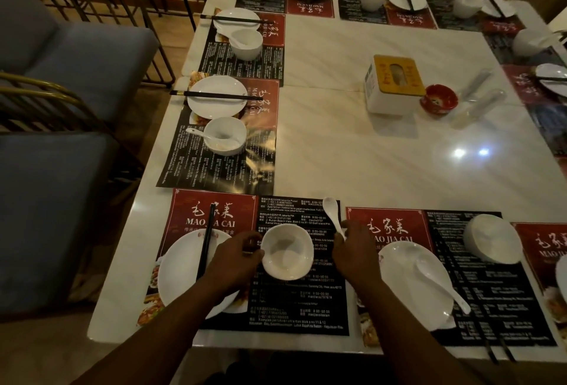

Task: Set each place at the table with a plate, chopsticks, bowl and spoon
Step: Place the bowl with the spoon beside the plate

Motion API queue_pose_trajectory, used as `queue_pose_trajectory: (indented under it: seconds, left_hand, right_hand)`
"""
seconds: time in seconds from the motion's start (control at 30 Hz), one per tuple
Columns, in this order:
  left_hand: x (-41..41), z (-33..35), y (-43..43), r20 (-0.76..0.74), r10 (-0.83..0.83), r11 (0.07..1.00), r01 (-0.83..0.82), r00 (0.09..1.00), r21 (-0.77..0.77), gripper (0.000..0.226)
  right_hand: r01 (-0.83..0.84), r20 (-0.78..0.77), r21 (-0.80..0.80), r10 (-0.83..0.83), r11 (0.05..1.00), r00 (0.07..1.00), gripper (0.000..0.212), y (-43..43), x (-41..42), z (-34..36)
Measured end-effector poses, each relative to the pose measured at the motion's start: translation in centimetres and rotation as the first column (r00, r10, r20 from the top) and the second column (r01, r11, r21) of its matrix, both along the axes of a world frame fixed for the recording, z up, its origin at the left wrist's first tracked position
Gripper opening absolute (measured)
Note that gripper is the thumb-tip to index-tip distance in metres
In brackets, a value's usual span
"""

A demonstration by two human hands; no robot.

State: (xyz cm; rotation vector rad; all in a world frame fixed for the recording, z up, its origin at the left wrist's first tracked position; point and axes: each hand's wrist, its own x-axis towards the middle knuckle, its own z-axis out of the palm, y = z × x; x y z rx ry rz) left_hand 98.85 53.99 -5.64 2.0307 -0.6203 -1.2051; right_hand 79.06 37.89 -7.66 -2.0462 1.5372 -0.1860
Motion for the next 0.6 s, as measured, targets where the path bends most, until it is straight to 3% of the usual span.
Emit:
queue_pose_trajectory:
  seconds: [0.13,0.33,0.4,0.5,0.6]
  left_hand:
    - [0.7,0.5,-0.6,0.078,0.036,0.999,-0.035,0.996,-0.011,0.037]
    - [0.9,0.6,-0.5,0.143,0.096,0.995,-0.092,0.985,-0.032,0.032]
    - [0.7,0.5,-0.4,0.130,0.104,0.994,-0.100,0.986,-0.034,0.032]
    - [0.4,0.7,-0.5,0.084,0.103,0.994,-0.100,0.991,-0.041,0.030]
    - [0.3,0.7,-0.5,0.103,0.057,0.998,-0.053,0.993,-0.040,0.031]
  right_hand:
    - [-0.115,-0.175,0.032,0.119,0.993,0.977,0.025,-2.1,0.1,-0.9]
    - [-0.084,-0.225,0.116,0.108,0.990,0.968,0.018,-2.7,0.7,-1.0]
    - [-0.039,-0.160,0.198,0.071,0.979,0.985,0.013,-2.7,0.7,-0.1]
    - [0.053,0.107,0.361,-0.097,0.931,0.990,0.015,-1.8,0.4,2.7]
    - [-0.010,0.244,0.481,-0.122,0.877,0.962,0.013,0.7,0.1,5.6]
